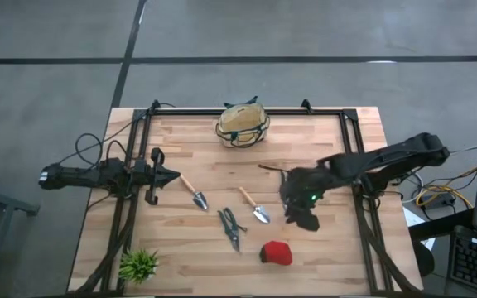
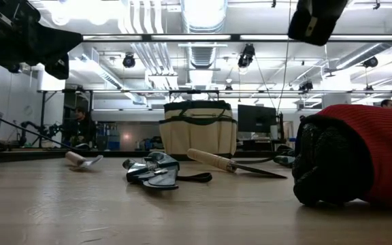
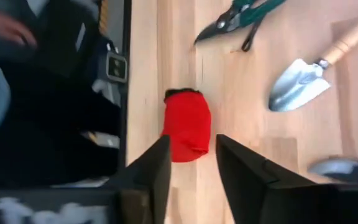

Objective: Pick & Place Garden tools in Gardening bag
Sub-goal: Put the gloves into the gardening bag

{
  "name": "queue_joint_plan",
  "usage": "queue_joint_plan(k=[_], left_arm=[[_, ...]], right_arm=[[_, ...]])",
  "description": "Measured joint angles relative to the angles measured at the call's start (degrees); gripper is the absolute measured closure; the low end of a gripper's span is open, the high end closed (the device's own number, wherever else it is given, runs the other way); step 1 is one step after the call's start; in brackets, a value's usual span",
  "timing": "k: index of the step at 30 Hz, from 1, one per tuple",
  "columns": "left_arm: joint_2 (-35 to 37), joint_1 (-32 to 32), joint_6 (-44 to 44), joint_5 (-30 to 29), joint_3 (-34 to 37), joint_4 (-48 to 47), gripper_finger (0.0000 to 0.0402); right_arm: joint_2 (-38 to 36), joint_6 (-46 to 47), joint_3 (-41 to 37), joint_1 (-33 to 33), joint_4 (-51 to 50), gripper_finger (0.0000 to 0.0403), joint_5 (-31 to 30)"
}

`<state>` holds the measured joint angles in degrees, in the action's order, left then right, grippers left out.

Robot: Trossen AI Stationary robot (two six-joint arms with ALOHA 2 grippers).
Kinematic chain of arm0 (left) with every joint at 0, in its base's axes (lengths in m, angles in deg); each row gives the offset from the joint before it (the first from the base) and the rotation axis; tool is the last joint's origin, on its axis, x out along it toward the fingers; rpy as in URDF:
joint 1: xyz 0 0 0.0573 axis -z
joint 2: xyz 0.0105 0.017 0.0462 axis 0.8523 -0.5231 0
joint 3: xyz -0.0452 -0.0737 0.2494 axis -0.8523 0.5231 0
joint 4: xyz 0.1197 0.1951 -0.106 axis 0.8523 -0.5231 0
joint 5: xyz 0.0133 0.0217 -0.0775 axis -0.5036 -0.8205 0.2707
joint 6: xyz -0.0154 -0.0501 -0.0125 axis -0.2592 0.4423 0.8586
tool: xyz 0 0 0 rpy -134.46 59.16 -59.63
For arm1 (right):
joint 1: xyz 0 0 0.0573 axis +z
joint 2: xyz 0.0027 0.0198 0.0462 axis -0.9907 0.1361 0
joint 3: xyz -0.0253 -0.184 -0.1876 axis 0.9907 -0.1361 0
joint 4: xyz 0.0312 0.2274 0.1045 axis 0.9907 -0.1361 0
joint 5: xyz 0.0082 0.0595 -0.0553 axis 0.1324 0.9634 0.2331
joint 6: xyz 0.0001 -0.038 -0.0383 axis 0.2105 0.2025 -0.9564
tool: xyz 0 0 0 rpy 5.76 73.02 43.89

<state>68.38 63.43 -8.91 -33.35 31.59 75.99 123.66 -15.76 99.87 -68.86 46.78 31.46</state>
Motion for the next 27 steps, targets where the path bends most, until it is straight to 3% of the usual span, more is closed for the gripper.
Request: queue_joint_plan(k=[10, 18, 27], left_arm=[[0.0, 0.0, 0.0, 0.0, 0.0, -0.1, 0.0389], [0.0, 0.0, 0.0, 0.0, 0.0, -0.1, 0.0389], [0.0, 0.0, 0.0, 0.0, 0.0, -0.4, 0.0389]], right_arm=[[11.5, -8.3, -0.4, 5.6, 0.2, 0.0219, 0.7], [18.4, -9.2, -1.9, 10.3, 6.5, 0.0226, 1.5], [23.6, -7.4, -2.8, 10.7, 10.0, 0.0243, -0.3]])
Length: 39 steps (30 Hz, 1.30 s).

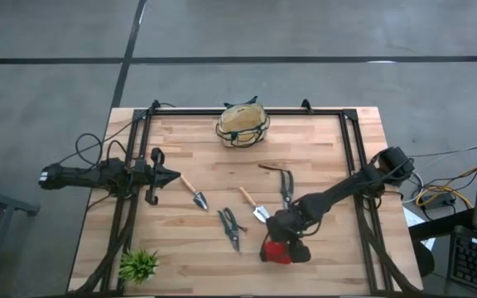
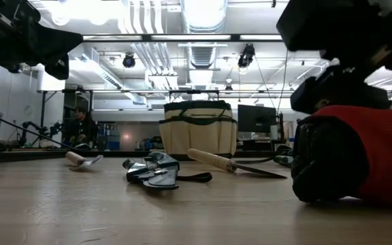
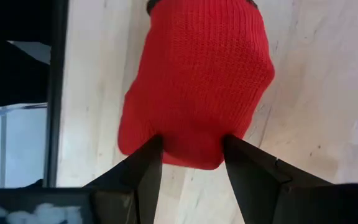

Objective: Pick & Place Garden tools in Gardening bag
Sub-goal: Put the gloves into the gardening bag

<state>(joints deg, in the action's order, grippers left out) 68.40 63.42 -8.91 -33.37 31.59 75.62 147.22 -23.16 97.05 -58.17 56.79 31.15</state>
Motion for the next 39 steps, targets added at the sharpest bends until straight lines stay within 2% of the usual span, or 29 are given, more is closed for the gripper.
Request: queue_joint_plan(k=[8, 18, 30, 39], left_arm=[[0.0, 0.0, 0.0, 0.0, 0.0, -0.2, 0.0389], [0.0, 0.0, 0.0, 0.0, 0.0, -0.2, 0.0389], [0.0, 0.0, 0.0, 0.0, 0.0, -0.2, 0.0389], [0.0, 0.0, 0.0, 0.0, 0.0, -0.6, 0.0389]], right_arm=[[0.3, -0.1, 0.1, 0.0, 1.6, 0.0284, 0.1], [-0.2, -0.4, 0.3, 0.0, 1.7, 0.0388, 0.1], [-3.5, -0.9, 1.8, -2.8, -1.5, 0.0391, 0.0], [-6.4, -2.7, 2.9, -5.9, -5.7, 0.0392, -3.1]])
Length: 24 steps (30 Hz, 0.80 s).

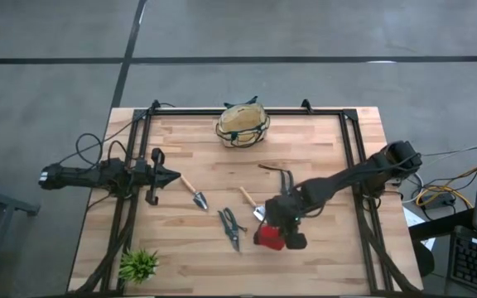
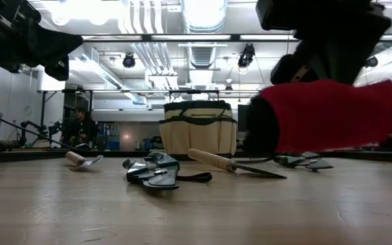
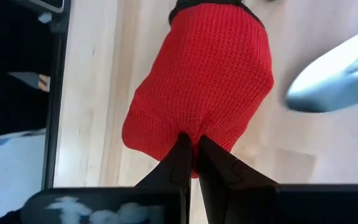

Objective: Pick & Place Garden tools in Gardening bag
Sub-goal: Put the gloves into the gardening bag

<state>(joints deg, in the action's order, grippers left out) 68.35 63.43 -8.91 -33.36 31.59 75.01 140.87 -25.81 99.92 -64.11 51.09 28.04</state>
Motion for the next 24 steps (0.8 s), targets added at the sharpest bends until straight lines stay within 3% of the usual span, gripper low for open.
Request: queue_joint_plan(k=[13, 24], left_arm=[[0.0, 0.0, 0.0, 0.0, 0.0, -0.4, 0.0389], [0.0, 0.0, 0.0, 0.0, 0.0, -0.4, 0.0389]], right_arm=[[-5.1, -0.1, 1.5, -9.1, -0.4, 0.0392, -1.3], [-5.1, 0.6, 10.4, -15.9, -0.6, 0.0392, -1.7]])
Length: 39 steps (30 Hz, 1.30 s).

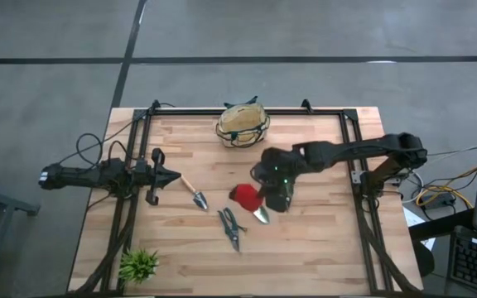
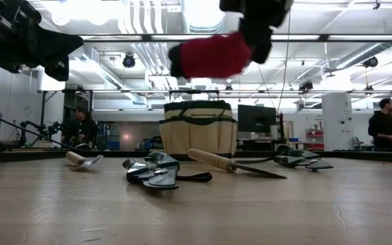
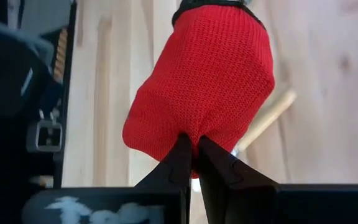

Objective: Pick & Place Garden tools in Gardening bag
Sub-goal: Put the gloves into the gardening bag

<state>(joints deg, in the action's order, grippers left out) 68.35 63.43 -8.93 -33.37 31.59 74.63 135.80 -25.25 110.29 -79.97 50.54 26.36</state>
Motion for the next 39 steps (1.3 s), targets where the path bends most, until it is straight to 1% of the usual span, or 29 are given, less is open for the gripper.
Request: queue_joint_plan(k=[7, 16, 18, 26, 31, 39], left_arm=[[0.0, 0.0, 0.0, 0.0, 0.0, 0.0, 0.0389], [0.0, 0.0, 0.0, 0.0, 0.0, 0.0, 0.0389], [0.0, 0.0, 0.0, 0.0, 0.0, 0.0, 0.0389], [0.0, 0.0, 0.0, 0.0, 0.0, 0.1, 0.0389], [0.0, 0.0, 0.0, 0.0, 0.0, 0.1, 0.0389], [0.0, 0.0, 0.0, 0.0, 0.0, 0.1, 0.0389]], right_arm=[[0.0, -0.2, 6.0, -3.7, -0.4, 0.0392, -2.7], [0.1, -1.1, 10.9, -9.2, -0.6, 0.0392, -7.5], [0.1, -1.3, 11.3, -10.7, -0.7, 0.0392, -8.7], [0.1, -2.1, 11.5, -17.5, -0.8, 0.0392, -10.1], [0.1, -4.4, 11.5, -21.5, 0.1, 0.0392, -10.4], [0.1, -10.1, 11.5, -26.4, 2.5, 0.039, -13.1]])
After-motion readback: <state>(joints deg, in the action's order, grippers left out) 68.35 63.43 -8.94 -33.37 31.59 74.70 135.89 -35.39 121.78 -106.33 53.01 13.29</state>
